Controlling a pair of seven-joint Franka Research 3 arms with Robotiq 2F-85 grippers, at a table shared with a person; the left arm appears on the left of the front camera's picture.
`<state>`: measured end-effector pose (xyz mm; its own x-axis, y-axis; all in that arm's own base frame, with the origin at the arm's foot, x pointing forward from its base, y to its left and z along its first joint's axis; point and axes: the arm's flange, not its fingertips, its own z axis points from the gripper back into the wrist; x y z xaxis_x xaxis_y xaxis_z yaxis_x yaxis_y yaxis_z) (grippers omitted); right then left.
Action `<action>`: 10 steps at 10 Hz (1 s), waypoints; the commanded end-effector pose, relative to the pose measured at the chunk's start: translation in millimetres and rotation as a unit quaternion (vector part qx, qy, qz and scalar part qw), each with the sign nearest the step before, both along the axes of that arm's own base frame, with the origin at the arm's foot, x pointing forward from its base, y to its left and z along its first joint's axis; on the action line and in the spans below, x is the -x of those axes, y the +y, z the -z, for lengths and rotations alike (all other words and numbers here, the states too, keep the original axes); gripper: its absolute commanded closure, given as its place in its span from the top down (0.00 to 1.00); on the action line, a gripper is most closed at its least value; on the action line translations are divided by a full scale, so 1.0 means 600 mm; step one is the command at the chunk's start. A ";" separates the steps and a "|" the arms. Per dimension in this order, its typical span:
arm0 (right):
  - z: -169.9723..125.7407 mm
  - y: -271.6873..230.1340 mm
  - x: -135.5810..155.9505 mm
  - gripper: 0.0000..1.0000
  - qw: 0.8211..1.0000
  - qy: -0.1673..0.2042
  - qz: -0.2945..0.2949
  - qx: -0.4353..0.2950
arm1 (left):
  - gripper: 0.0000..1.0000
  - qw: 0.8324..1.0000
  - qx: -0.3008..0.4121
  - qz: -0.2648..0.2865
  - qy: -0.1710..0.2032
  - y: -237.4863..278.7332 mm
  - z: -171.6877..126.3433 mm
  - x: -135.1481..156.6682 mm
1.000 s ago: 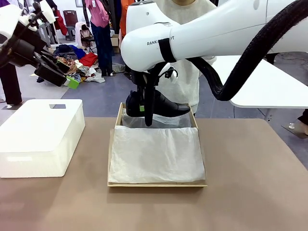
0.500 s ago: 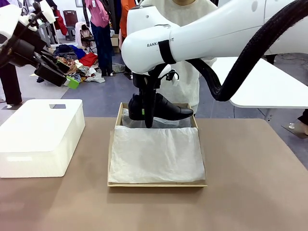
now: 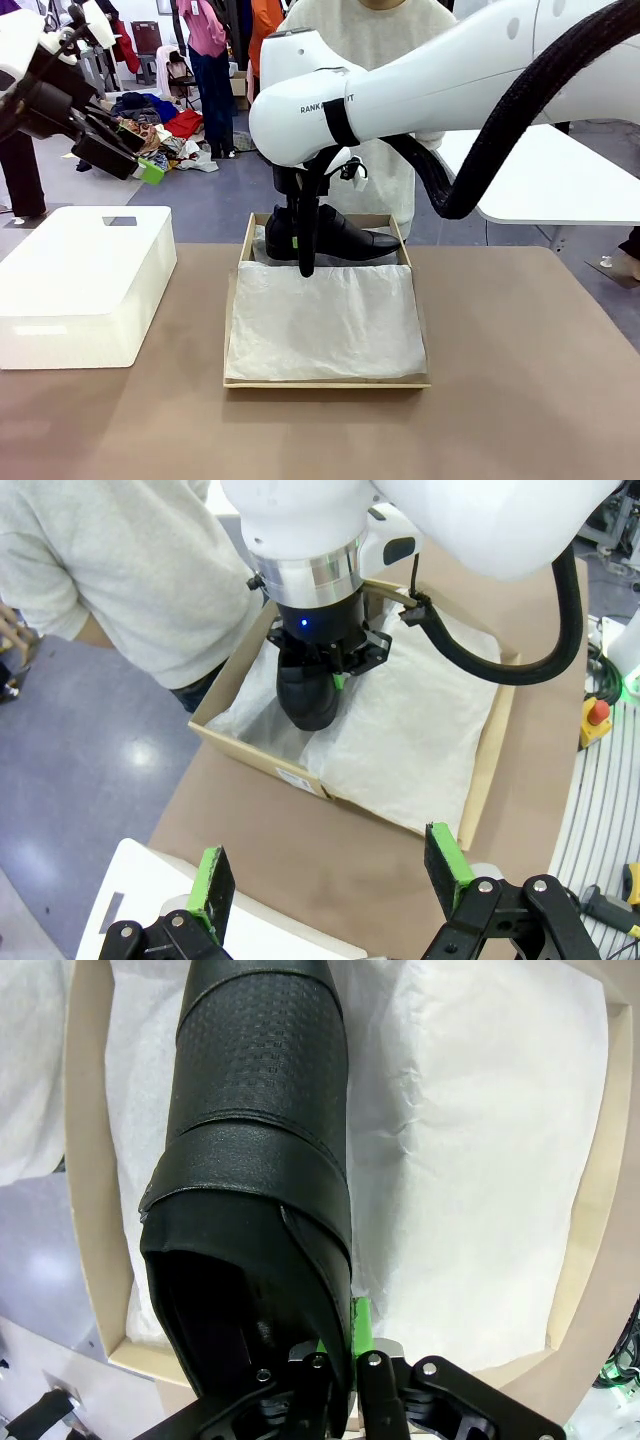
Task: Pack the shoes into the box.
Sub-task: Place the other shoe of the Shoes into the Shoes Box.
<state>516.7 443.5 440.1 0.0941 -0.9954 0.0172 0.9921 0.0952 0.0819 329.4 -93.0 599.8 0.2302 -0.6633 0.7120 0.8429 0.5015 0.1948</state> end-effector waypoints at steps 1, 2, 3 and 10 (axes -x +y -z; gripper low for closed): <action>0.009 0.004 0.005 0.00 1.000 -0.014 0.021 -0.003 | 1.00 1.000 0.004 0.008 0.000 0.002 0.000 -0.001; 0.017 0.006 0.001 0.00 1.000 -0.009 0.025 -0.005 | 1.00 1.000 0.004 0.008 0.000 0.002 0.000 -0.001; 0.022 0.009 -0.003 0.00 1.000 -0.010 0.025 -0.001 | 1.00 1.000 0.004 0.008 0.000 0.002 0.000 -0.001; 0.033 0.021 -0.009 0.37 0.999 0.000 0.031 -0.012 | 1.00 1.000 0.004 0.008 0.000 0.002 0.000 -0.001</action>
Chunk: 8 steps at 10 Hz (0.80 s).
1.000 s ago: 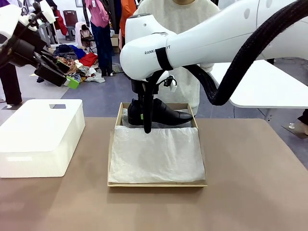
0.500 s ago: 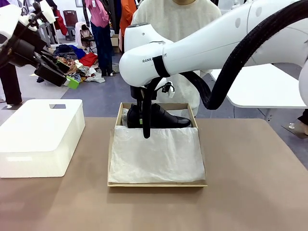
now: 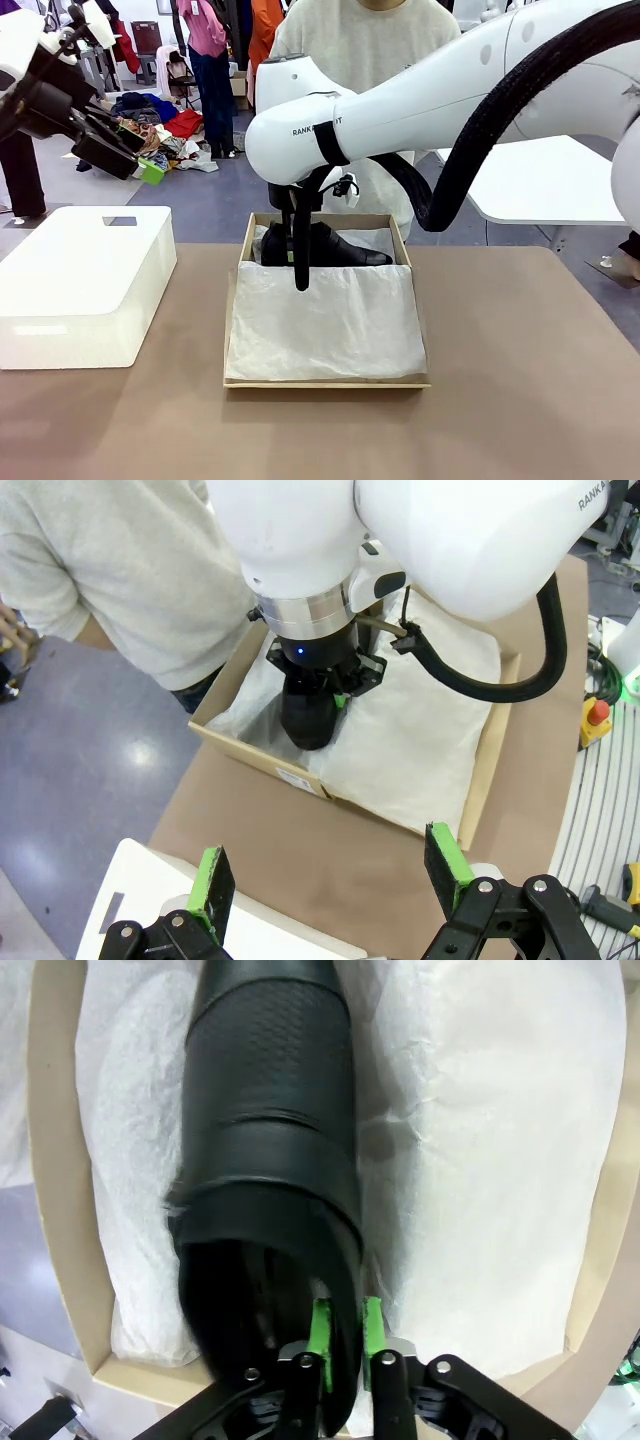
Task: Pack the shoes into the box.
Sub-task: Place the other shoe of the Shoes into the Shoes Box.
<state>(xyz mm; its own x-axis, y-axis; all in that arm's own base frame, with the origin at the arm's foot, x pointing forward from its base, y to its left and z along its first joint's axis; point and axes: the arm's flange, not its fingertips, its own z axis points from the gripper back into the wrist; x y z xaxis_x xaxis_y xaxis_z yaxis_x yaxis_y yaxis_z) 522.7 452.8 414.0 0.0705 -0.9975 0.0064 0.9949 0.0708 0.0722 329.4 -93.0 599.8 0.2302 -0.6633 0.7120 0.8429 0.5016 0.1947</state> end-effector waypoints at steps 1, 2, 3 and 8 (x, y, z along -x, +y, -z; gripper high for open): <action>-0.020 0.003 0.001 0.55 1.000 -0.001 0.018 -0.007 | 1.00 1.000 0.004 0.008 0.000 0.002 0.000 -0.001; -0.033 0.000 0.000 0.74 1.000 -0.004 0.016 -0.005 | 1.00 1.000 0.004 0.008 0.000 0.002 0.000 -0.001; -0.050 -0.004 -0.001 0.92 1.000 -0.007 0.016 -0.006 | 1.00 1.000 0.004 0.008 0.000 0.002 0.000 -0.001; -0.105 -0.030 0.004 1.00 1.000 -0.021 0.006 -0.015 | 1.00 1.000 0.004 0.008 0.000 0.002 0.000 -0.001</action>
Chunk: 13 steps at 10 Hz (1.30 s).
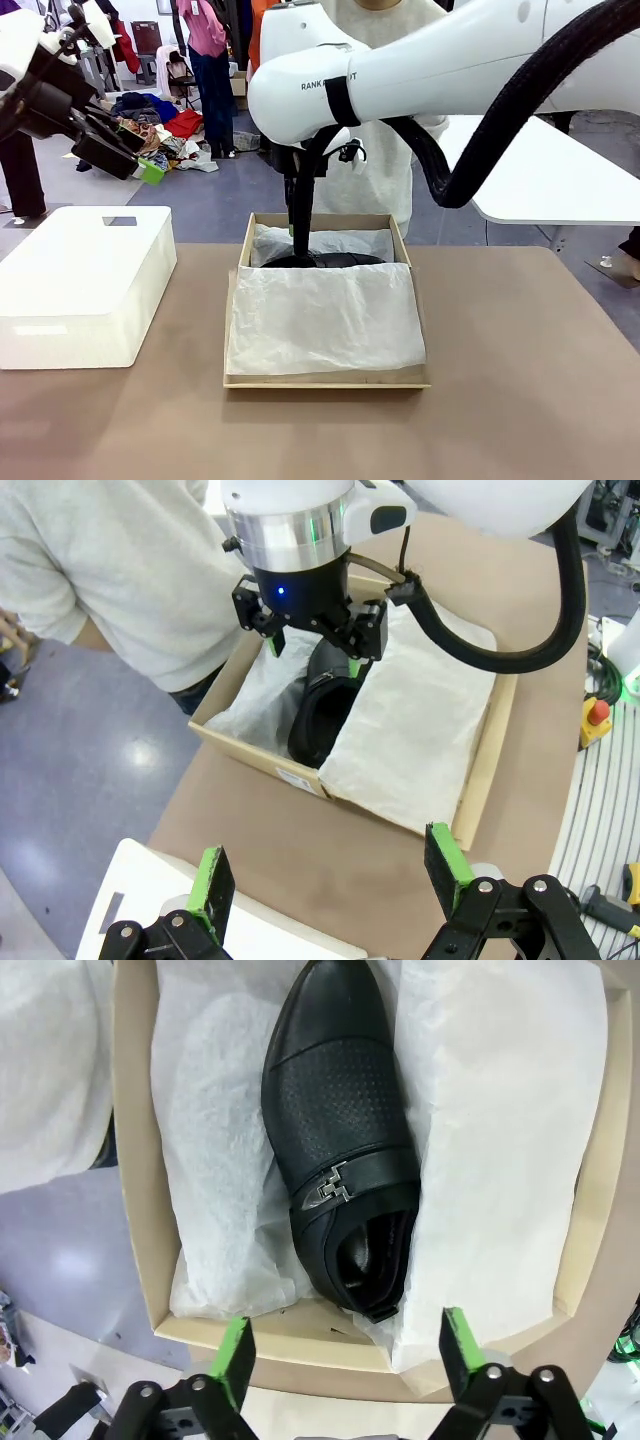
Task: Pack the shoes into the box.
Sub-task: Place the other shoe of the Shoes into the Shoes Box, then close the Shoes Box.
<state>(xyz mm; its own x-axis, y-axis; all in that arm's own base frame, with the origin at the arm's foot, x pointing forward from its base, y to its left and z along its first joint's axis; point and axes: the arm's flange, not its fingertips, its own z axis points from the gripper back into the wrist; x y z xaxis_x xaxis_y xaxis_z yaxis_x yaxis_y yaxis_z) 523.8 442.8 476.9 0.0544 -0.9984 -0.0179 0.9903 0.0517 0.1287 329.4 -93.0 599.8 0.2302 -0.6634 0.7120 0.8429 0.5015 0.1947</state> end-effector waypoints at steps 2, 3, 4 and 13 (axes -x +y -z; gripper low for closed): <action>-0.003 -0.031 0.016 1.00 1.000 -0.004 0.004 0.000 | 1.00 1.000 0.004 0.008 0.000 0.002 0.000 -0.001; -0.002 -0.041 0.021 1.00 1.000 -0.004 0.007 -0.004 | 1.00 1.000 0.004 0.008 0.000 0.002 0.000 -0.001; -0.007 -0.008 0.001 1.00 1.000 -0.001 0.002 0.001 | 1.00 1.000 0.004 0.008 0.000 0.002 0.000 -0.001; -0.086 -0.157 0.029 1.00 0.961 -0.004 -0.269 0.059 | 1.00 1.000 0.004 0.008 0.000 0.002 0.000 -0.001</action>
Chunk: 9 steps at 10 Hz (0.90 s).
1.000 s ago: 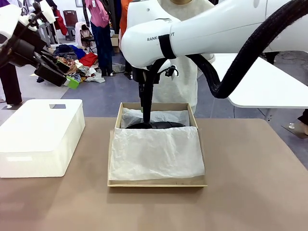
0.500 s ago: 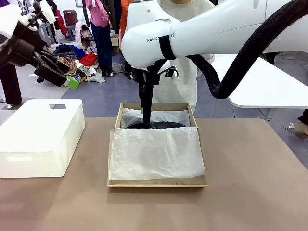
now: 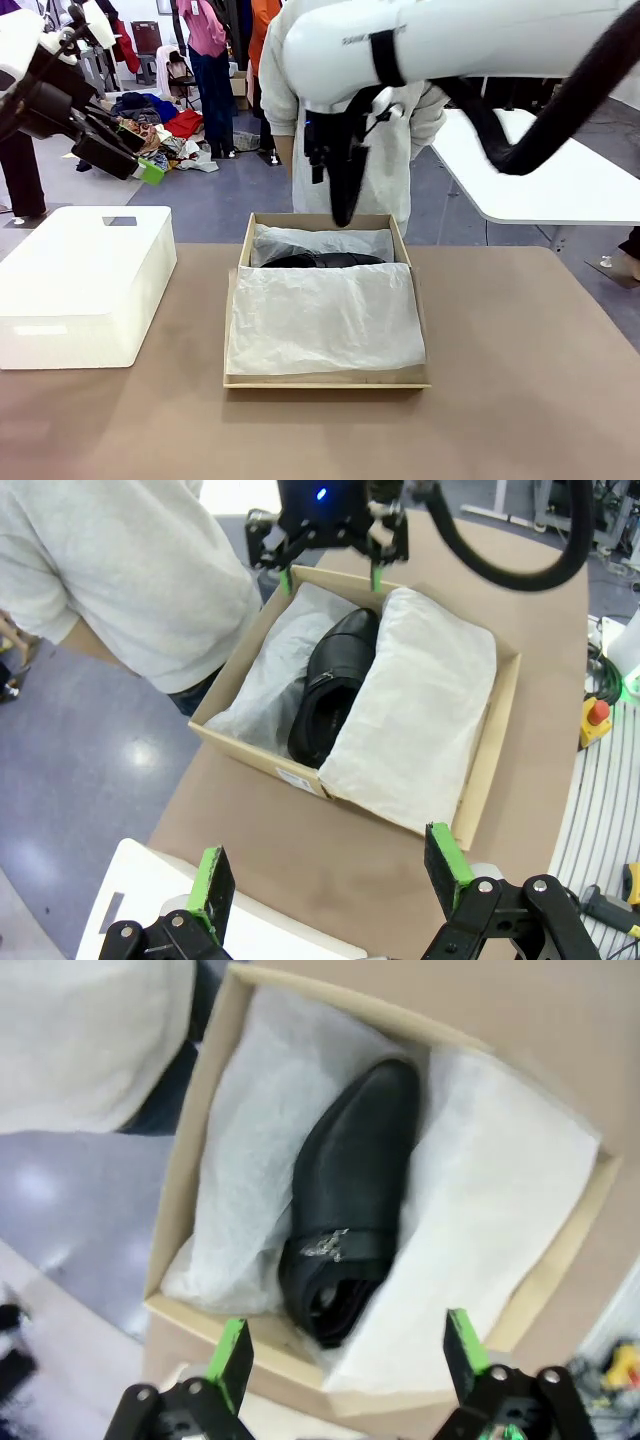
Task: Pack the shoes into the box.
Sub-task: Close the Shoes Box.
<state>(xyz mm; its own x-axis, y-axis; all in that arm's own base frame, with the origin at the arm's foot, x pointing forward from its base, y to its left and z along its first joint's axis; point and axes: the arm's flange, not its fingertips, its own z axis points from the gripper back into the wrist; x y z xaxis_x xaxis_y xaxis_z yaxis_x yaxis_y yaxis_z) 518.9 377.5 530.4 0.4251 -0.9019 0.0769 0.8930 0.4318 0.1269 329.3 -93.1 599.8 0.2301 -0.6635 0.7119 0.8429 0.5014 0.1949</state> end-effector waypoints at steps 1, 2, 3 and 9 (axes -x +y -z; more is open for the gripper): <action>-0.002 -0.074 0.028 1.00 0.989 0.018 -0.147 0.017 | 1.00 1.000 0.004 0.008 0.000 0.002 0.000 -0.001; -0.006 -0.101 0.034 1.00 0.974 0.027 -0.223 0.020 | 1.00 1.000 0.004 0.008 0.000 0.002 0.000 -0.001; -0.010 -0.134 0.040 1.00 0.955 0.034 -0.291 0.040 | 1.00 1.000 0.004 0.008 0.000 0.002 0.000 -0.001; -0.008 -0.171 0.034 1.00 0.929 0.060 -0.360 0.063 | 1.00 1.000 0.004 0.008 0.000 0.002 0.000 -0.001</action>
<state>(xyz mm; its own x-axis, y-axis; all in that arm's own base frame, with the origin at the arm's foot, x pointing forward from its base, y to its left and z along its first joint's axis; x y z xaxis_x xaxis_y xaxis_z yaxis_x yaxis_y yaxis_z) 498.4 268.7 531.2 0.9349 -0.3477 0.0717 0.3520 0.9341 -0.0599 329.3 -93.2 599.9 0.2300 -0.6637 0.7118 0.8430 0.5013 0.1951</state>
